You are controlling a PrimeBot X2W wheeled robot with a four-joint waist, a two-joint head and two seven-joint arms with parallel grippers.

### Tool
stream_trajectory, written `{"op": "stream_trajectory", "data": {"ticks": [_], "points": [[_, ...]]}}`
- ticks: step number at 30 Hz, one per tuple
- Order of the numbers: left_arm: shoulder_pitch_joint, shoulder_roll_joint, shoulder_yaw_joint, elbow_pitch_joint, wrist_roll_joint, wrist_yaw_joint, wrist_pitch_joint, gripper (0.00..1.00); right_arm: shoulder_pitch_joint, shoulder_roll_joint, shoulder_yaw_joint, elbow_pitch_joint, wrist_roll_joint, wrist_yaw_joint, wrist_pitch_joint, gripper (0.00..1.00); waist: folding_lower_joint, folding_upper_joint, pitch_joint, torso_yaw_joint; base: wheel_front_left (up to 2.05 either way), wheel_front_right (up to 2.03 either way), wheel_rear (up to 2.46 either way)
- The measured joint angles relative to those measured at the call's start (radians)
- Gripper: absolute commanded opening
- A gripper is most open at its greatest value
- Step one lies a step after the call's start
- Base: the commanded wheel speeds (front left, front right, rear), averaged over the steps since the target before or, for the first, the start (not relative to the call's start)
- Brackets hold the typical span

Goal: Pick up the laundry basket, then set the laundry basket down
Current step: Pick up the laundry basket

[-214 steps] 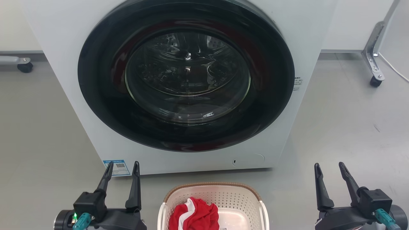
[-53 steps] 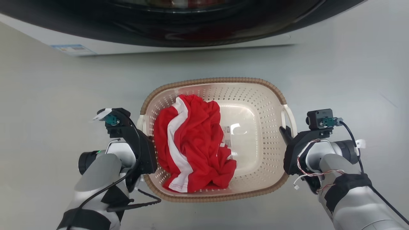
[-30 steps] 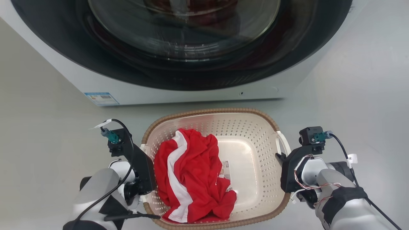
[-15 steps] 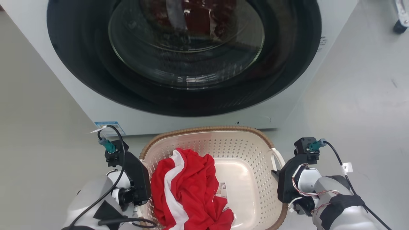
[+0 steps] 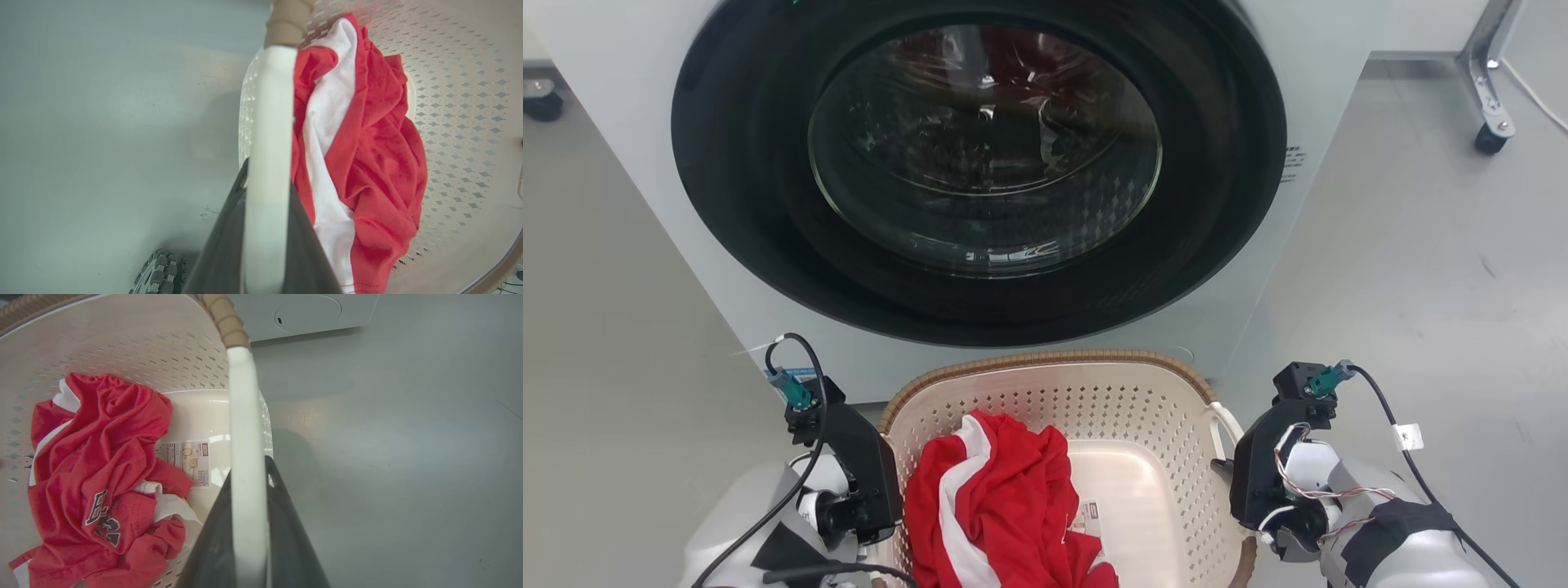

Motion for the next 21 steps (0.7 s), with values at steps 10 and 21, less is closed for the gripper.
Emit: {"op": "stream_trajectory", "data": {"ticks": [10,21], "points": [[0.005,0.001,-0.001,0.006,-0.004,0.000,0.038,0.00,0.009,0.000,0.002,0.008,0.045,0.000,0.064,0.00,0.0001,0.0000,-0.042,-0.007,0.00,0.00,0.00],[0.041,0.003,-0.002,0.012,-0.014,0.000,0.059,0.00,0.041,0.002,0.011,0.015,0.082,0.000,0.107,0.00,0.0001,0.0000,-0.080,-0.009,0.00,0.00,0.00]]}}
